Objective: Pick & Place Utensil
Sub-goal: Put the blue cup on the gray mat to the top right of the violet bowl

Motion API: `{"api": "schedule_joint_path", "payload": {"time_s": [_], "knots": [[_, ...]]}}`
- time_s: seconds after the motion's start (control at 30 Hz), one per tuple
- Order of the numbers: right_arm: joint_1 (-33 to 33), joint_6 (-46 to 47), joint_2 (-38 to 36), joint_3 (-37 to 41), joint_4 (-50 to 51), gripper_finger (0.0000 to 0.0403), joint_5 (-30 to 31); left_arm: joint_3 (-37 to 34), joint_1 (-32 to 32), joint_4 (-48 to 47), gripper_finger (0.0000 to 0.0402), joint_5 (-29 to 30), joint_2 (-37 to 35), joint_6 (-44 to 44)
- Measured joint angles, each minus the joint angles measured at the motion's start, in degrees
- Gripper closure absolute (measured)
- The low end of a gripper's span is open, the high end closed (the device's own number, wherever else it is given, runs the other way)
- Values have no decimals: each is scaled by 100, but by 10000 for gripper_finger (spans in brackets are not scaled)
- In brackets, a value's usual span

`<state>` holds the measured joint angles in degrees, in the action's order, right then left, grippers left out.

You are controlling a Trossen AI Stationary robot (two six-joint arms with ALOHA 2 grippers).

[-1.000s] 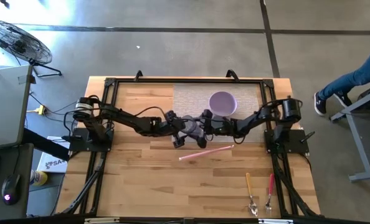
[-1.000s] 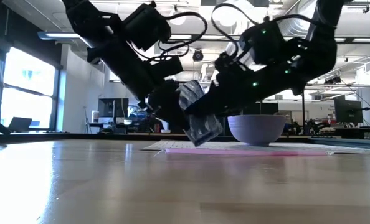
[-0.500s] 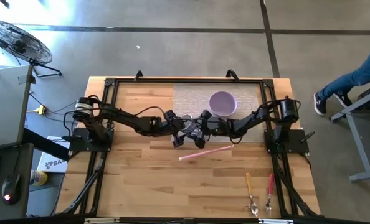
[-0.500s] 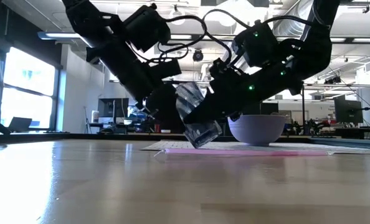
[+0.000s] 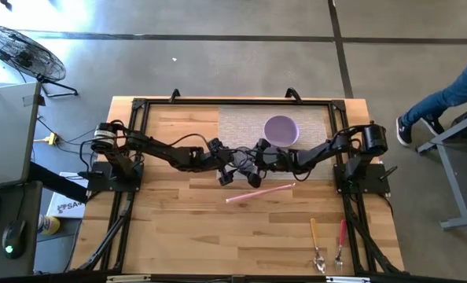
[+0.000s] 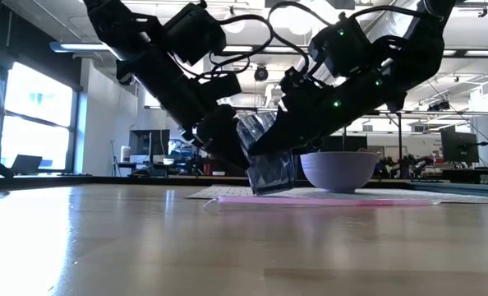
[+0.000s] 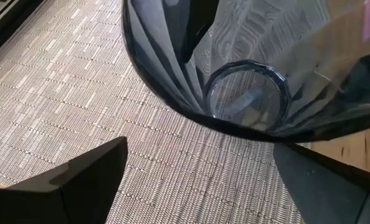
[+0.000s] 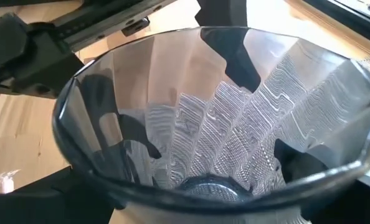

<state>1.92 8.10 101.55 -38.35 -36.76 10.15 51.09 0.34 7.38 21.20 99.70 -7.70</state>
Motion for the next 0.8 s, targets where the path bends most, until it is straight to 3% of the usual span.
{"api": "schedule_joint_path", "payload": {"time_s": [0.33, 0.57, 0.8], "knots": [[-11, 470, -8, 0, -176, 13, 492, 0, 2, -150, 5, 40, 0, -36], [-40, 458, -8, 0, -199, 13, 222, 0, 1, -172, 5, 24, 0, -124], [-96, 495, -99, 0, -233, 21, 1116, 0, -250, -987, 5, 131, -76, -647]]}}
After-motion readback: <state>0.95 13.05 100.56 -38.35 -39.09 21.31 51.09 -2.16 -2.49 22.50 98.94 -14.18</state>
